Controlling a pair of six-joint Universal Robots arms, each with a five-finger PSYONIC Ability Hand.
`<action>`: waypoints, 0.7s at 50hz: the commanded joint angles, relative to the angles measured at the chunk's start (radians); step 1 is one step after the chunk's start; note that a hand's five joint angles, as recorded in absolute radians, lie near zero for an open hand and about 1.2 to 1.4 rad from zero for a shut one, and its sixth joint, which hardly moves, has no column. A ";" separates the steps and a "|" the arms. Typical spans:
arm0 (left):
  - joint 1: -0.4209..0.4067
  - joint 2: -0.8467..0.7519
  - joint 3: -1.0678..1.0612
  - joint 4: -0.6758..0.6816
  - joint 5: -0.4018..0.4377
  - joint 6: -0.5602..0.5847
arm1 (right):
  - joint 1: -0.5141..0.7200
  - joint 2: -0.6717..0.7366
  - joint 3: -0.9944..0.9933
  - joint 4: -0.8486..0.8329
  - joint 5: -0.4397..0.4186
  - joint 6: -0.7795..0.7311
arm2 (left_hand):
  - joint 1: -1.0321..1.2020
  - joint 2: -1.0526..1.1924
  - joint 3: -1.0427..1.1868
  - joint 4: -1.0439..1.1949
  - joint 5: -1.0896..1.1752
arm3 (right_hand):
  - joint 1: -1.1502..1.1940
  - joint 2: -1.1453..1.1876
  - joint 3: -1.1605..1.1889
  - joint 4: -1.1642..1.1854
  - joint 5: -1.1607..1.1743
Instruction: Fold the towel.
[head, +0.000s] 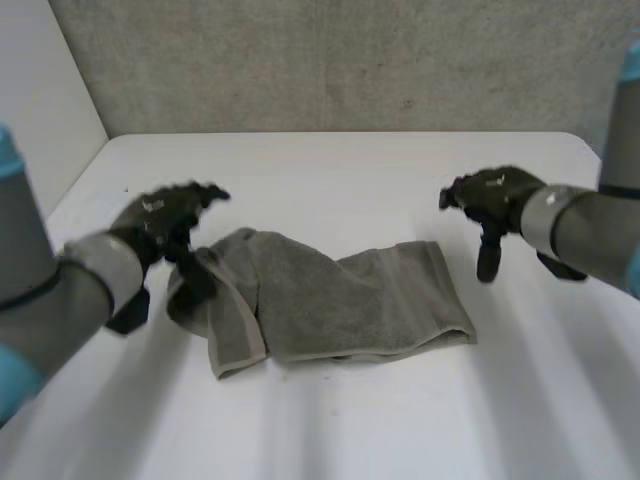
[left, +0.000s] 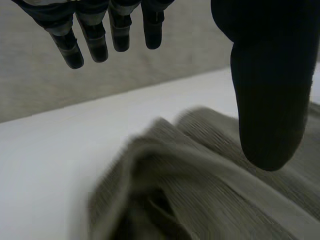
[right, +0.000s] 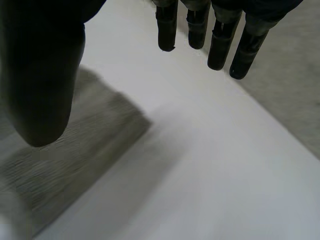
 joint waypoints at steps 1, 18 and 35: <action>-0.022 0.183 -0.323 0.125 0.217 0.351 | -0.013 -0.174 0.316 -0.101 -0.070 -0.064 | 0.032 0.043 0.043 0.042 0.012 | -0.062 -0.064 -0.066 -0.085 -0.061; -0.005 0.069 -0.488 0.374 0.265 0.731 | 0.000 -0.246 0.742 -0.366 -0.066 -0.100 | 0.167 0.178 0.178 0.178 0.147 | -0.062 -0.064 -0.066 -0.085 -0.061; 0.000 0.014 -0.508 0.593 0.228 0.733 | 0.002 -0.226 0.822 -0.638 -0.059 -0.077 | 0.921 0.932 0.932 0.932 0.902 | -0.062 -0.064 -0.066 -0.085 -0.061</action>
